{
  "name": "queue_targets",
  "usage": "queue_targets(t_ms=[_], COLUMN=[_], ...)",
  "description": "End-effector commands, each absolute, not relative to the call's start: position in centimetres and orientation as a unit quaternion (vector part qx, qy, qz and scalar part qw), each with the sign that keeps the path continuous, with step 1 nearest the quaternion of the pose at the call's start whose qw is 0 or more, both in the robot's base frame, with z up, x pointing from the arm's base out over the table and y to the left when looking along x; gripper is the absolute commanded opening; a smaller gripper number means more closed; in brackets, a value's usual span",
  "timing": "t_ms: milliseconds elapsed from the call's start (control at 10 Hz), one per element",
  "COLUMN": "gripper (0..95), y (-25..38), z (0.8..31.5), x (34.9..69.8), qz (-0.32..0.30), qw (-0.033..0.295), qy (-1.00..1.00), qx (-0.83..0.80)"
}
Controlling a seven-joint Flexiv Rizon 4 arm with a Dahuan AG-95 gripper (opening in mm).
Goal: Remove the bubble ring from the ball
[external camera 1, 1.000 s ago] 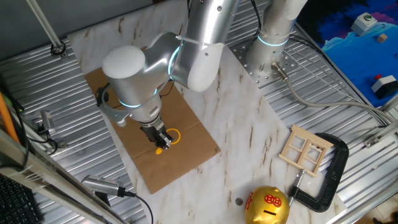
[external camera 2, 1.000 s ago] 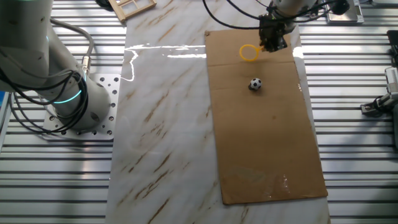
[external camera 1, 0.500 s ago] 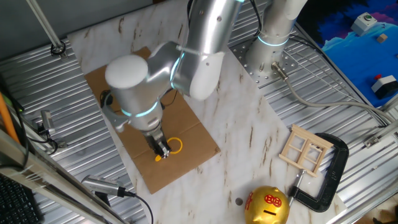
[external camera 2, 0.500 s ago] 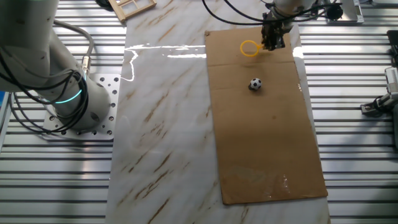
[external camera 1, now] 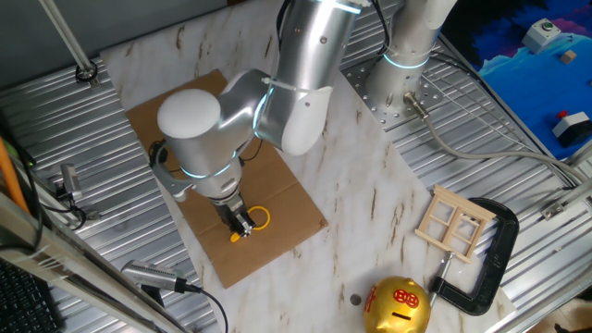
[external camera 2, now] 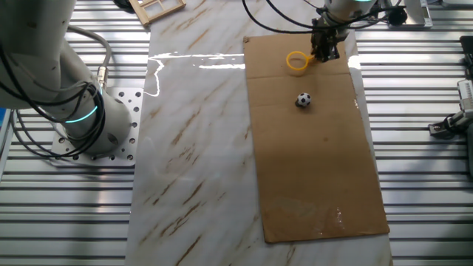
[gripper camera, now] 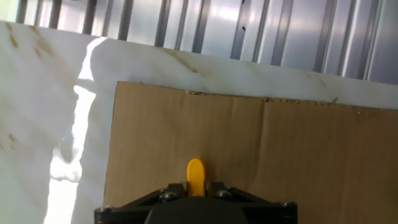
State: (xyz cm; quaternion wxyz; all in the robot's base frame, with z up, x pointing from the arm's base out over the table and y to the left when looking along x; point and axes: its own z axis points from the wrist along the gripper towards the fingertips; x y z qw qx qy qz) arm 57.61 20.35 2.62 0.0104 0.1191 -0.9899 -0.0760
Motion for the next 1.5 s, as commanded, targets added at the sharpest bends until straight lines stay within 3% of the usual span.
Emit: queue_targets(t_ms=[100, 200, 300, 400, 500, 600, 700, 800, 1500], gripper=[0.0, 0.0, 19.0, 19.0, 38.0, 19.0, 19.0, 0.0, 0.0], y=[20.4, 20.5, 20.5, 20.6, 20.6, 20.6, 20.6, 20.4, 18.6], z=[2.3, 2.2, 2.2, 2.1, 2.1, 2.3, 2.6, 3.4, 6.4], x=[57.6, 57.6, 57.6, 57.6, 57.6, 57.5, 57.4, 57.1, 56.0], qz=[-0.075, -0.075, -0.075, -0.075, -0.075, -0.077, -0.076, -0.076, -0.074], qw=[0.010, 0.010, 0.010, 0.010, 0.009, 0.009, 0.010, 0.012, 0.029], qy=[-0.990, -0.989, -0.989, -0.988, -0.988, -0.986, -0.986, -0.984, -0.971], qx=[0.122, 0.127, 0.129, 0.133, 0.138, 0.145, 0.147, 0.160, 0.224])
